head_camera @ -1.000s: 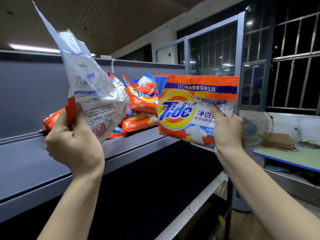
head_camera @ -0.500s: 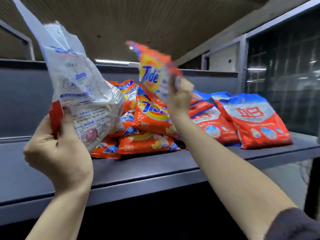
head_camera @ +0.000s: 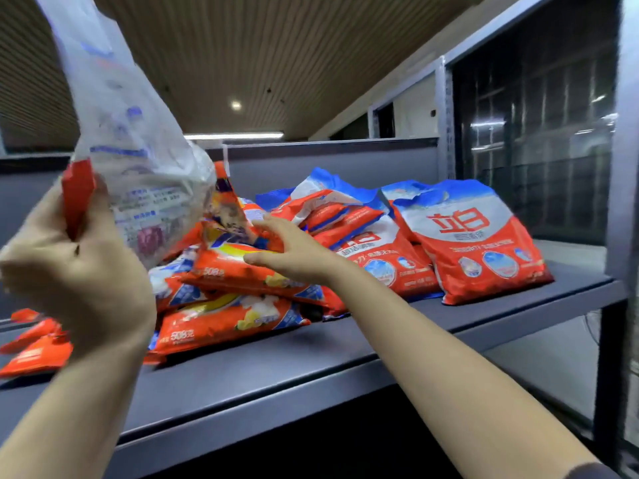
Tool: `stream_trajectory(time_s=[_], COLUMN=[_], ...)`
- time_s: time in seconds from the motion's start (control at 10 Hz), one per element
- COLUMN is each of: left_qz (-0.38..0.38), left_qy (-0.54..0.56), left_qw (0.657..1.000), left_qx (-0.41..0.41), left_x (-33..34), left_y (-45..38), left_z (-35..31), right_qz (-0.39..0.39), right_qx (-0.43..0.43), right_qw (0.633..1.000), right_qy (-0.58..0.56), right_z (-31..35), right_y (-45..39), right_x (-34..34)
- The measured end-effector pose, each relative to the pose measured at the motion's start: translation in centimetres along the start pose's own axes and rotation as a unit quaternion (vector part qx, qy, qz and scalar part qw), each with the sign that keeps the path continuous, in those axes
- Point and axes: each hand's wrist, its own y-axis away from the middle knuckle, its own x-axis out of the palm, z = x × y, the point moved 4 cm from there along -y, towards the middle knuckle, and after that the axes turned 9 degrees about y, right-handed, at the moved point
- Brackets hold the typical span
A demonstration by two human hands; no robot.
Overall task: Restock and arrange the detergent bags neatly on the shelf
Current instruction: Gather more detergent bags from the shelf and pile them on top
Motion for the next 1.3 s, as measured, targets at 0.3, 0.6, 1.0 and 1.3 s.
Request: stream_trajectory(time_s=[0.3,0.6,1.0,1.3], left_qz=[-0.132,0.114,0.407,0.342], left_qy=[-0.113,-0.219,-0.232,-0.235], left_qw=[0.985,0.96,0.882,0.909], left_qx=[0.019,0.135,0.047,-0.028], left_x=[20.2,36.0,39.4,32.2], left_y=[0.7,4.4,10.0,10.8], left_z=[-23.7,-24.2,-21.9,-22.7], right_qz=[0.0,-0.011,-0.029,-0.047], right_qx=[0.047,0.055,0.071,0.056], right_qw=[0.998,0.993,0.992,0.996], right_qy=[-0.046,-0.101,-0.105,-0.054], right_z=[-6.6,-12.7,-15.0,-13.9], right_y=[4.2,6.3,6.8,8.2], right_x=[-5.9,-11.2,-11.6,-10.2])
